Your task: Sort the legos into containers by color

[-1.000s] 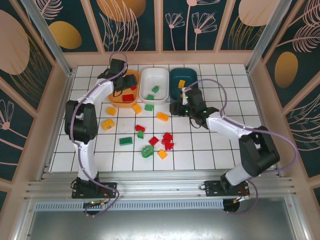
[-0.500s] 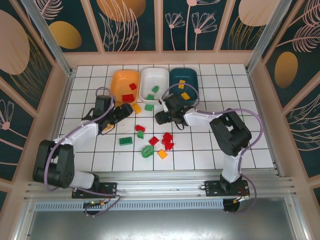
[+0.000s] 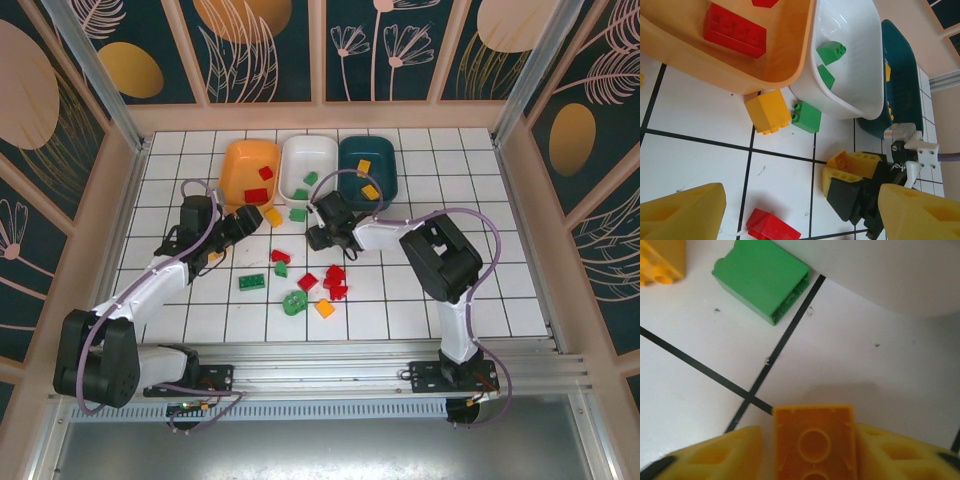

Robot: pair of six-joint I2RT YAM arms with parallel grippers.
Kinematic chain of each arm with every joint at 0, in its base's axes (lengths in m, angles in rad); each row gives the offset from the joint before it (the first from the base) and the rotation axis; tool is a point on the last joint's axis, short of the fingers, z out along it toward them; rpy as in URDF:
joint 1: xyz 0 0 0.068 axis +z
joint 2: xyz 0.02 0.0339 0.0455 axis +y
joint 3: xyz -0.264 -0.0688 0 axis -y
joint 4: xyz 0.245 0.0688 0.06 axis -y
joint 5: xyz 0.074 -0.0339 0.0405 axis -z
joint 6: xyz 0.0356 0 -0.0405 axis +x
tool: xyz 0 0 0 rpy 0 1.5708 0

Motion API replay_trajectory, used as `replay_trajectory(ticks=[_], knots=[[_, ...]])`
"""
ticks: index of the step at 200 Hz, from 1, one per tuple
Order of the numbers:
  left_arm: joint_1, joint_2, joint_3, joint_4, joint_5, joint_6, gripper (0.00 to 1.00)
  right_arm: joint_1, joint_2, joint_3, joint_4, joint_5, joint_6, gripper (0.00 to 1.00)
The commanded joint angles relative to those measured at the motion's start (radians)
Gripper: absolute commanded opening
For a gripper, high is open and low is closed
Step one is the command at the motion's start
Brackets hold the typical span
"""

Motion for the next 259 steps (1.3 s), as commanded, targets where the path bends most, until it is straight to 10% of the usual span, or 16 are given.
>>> replay_trajectory(ticks=[1, 64, 121, 171, 191, 217, 259], knots=[[0.006, 0.01, 0.035, 0.005, 0.016, 0.002, 0.8, 0.017, 0.011, 0.017, 0.003, 0.012, 0.024, 0.37], [0.005, -0.104, 0.013, -0.117, -0.193, -0.017, 0.78, -0.004, -0.207, -0.011, 0.02, -0.005, 0.101, 0.26], [0.004, -0.34, -0.15, -0.209, -0.456, -0.114, 0.96, -0.255, -0.183, 0.06, 0.037, -0.163, 0.18, 0.26], [0.004, -0.301, -0.171, -0.181, -0.346, -0.119, 0.99, -0.379, 0.03, 0.282, -0.042, -0.19, 0.188, 0.28], [0.004, -0.294, -0.168, -0.119, -0.272, -0.096, 0.99, -0.396, 0.07, 0.345, -0.076, -0.155, 0.192, 0.46], [0.005, -0.267, -0.152, -0.068, -0.175, -0.062, 0.97, -0.396, 0.009, 0.33, -0.073, -0.096, 0.2, 0.65], [0.003, -0.242, -0.177, -0.015, -0.11, -0.072, 0.85, -0.325, -0.181, 0.175, -0.023, -0.05, 0.207, 0.67]])
